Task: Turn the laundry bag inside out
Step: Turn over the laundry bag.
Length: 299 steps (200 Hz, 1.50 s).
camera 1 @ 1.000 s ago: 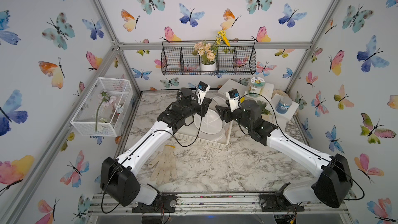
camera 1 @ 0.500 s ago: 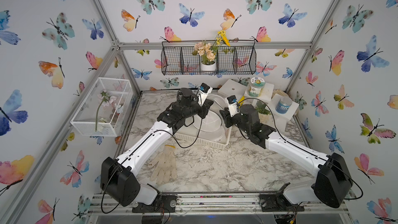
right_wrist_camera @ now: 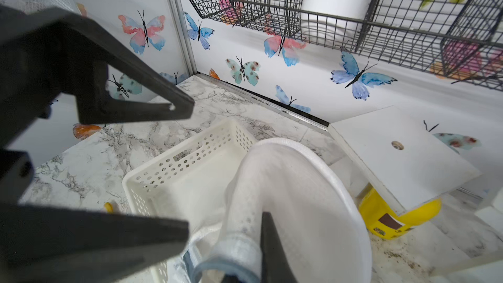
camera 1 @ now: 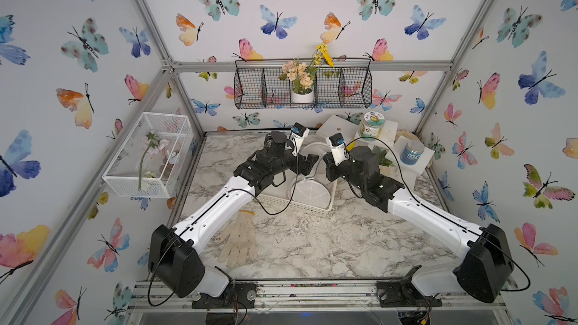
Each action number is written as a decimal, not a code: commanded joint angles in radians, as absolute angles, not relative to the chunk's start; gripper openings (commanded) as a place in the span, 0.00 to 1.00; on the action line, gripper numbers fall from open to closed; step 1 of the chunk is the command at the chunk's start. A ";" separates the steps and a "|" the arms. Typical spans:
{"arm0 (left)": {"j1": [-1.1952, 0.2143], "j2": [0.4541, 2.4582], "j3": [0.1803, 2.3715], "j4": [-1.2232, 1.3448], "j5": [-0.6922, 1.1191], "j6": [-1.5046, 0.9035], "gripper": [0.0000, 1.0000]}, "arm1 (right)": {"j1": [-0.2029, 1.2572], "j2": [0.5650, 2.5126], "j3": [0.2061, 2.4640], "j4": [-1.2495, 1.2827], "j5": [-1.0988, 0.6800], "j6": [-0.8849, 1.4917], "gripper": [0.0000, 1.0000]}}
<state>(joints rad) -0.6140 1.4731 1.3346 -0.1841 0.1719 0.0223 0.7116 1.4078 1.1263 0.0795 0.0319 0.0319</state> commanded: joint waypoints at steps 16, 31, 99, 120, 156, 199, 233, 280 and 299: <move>-0.624 1.480 1.342 -0.173 0.242 0.023 0.95 | 0.713 1.359 1.193 0.016 0.018 0.021 0.02; -0.624 1.430 1.279 -0.096 0.304 0.024 0.96 | 0.713 1.352 1.204 0.010 0.030 0.032 0.02; -0.627 1.261 1.027 0.212 0.333 0.022 0.99 | 0.712 1.393 1.314 -0.067 0.002 0.097 0.02; -0.669 1.312 1.091 0.122 0.202 0.099 0.99 | 0.713 1.401 1.337 -0.067 -0.010 0.140 0.02; -0.735 1.384 1.162 0.097 -0.053 0.185 0.99 | 0.713 1.415 1.372 -0.088 -0.025 0.192 0.02; -0.735 1.390 1.162 0.146 -0.264 0.228 0.91 | 0.713 1.395 1.365 -0.083 -0.049 0.199 0.02; -0.738 1.398 1.146 0.212 -0.366 0.317 0.98 | 0.713 1.358 1.307 -0.044 -0.140 0.053 0.02; -0.719 1.432 1.173 0.215 -0.302 0.449 0.99 | 0.713 1.285 1.211 -0.020 -0.262 -0.295 0.02; -0.699 1.425 1.165 0.216 -0.211 0.492 0.99 | 0.712 1.262 1.187 -0.027 -0.319 -0.407 0.02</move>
